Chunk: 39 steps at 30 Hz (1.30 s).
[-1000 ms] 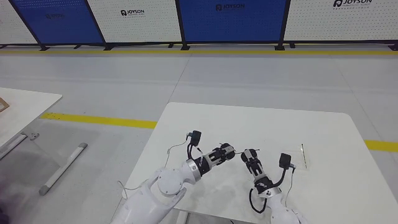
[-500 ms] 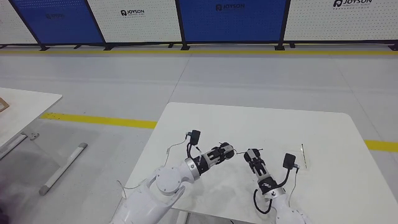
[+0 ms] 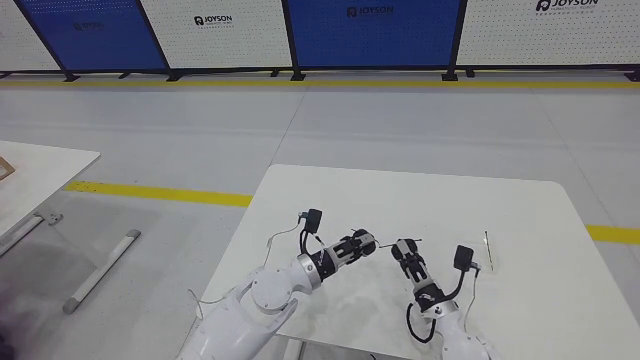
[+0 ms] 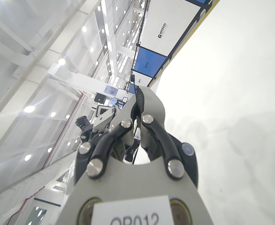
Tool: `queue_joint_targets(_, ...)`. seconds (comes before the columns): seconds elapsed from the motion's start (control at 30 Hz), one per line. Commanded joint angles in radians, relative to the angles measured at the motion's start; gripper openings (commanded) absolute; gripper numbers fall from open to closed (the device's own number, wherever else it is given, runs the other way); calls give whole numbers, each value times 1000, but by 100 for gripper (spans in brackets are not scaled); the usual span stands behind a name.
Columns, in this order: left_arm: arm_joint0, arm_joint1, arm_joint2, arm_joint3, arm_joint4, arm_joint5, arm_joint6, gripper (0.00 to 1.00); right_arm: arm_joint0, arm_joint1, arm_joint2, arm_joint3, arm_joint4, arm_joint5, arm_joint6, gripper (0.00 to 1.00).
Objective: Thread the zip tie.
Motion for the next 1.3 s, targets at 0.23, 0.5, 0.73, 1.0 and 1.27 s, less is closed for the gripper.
queue_joint_targets(0.23,2,1,-3,-1,5,-2,-14,27,-6,-2,-3,-11,-15,17,-20,0)
queue_joint_targets(0.5,5,4,-3,-6,28,-1,-25,25,-1,-5,-9,-8,-18,28,-22,0)
queue_joint_targets(0.73,-1,3,10,-5,51,11,-29,21,-1,-6,-12,-11,-26,29,-24,0)
queue_joint_targets(1.0,-15,-1,25,9,61,18,-26,7,-1,-7,-8,-6,-18,19,-16,0)
queue_joint_targets(1.27,-21,-2,28,16,59,18,-24,0,4,-8,-5,5,-13,17,-7,0)
